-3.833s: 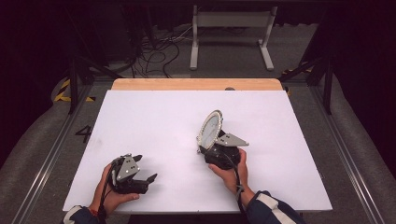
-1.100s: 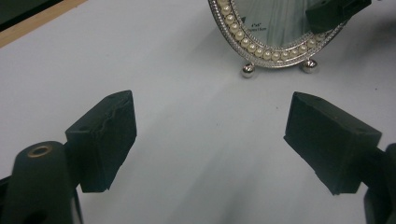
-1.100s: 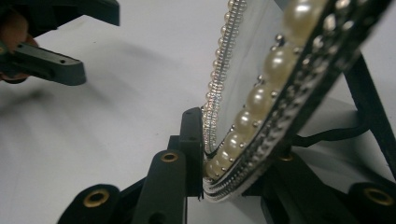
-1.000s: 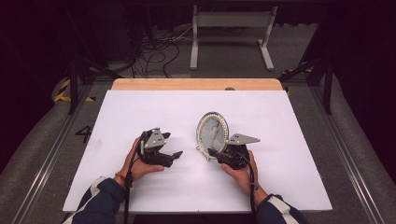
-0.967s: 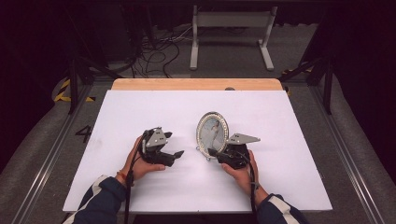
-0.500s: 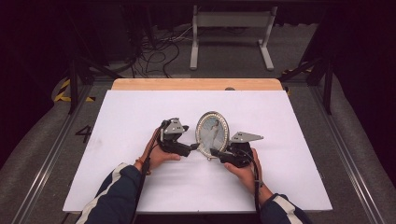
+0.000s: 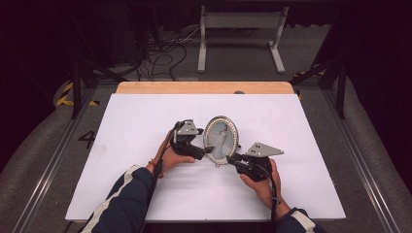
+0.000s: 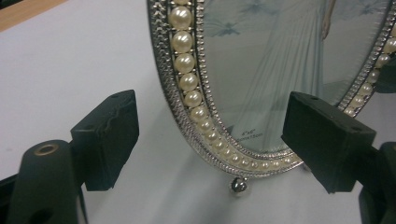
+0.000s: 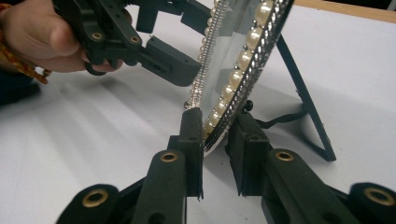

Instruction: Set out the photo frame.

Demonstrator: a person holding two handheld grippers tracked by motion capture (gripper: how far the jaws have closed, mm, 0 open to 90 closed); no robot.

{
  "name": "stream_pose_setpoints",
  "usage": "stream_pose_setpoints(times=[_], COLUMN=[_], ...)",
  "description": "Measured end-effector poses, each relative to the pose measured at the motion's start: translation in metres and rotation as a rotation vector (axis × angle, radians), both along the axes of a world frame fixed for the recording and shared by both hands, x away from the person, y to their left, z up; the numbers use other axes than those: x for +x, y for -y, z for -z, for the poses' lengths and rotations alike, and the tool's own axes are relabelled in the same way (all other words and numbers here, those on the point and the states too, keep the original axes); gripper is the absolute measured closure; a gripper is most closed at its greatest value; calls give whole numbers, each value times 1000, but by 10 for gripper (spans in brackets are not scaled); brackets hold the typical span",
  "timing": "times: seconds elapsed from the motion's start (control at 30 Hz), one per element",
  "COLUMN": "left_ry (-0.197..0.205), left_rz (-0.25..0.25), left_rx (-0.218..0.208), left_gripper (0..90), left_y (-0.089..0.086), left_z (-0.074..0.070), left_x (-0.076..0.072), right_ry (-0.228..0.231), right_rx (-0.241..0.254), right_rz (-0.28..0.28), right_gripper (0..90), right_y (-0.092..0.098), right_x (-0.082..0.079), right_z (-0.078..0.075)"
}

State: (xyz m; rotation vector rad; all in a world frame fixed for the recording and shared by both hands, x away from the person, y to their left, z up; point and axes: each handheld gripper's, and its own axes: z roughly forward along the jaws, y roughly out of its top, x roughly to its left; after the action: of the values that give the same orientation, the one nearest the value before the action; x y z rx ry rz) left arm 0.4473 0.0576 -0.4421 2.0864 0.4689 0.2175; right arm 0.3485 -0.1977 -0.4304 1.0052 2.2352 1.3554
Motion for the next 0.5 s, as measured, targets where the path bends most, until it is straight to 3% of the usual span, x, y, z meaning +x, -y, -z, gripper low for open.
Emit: stream_pose_setpoints(times=[0.23, 0.5], left_ry=[0, -18], left_rz=[44, 38], left_rx=[2, -3], left_gripper=[276, 277], left_y=[5, 5], left_z=[1, 2], left_x=[-1, -1], right_ry=[2, 0], right_rx=[7, 10], right_rz=[1, 0], right_gripper=[773, 773], right_y=[1, 1], right_x=[-1, -1], right_z=[1, 1])
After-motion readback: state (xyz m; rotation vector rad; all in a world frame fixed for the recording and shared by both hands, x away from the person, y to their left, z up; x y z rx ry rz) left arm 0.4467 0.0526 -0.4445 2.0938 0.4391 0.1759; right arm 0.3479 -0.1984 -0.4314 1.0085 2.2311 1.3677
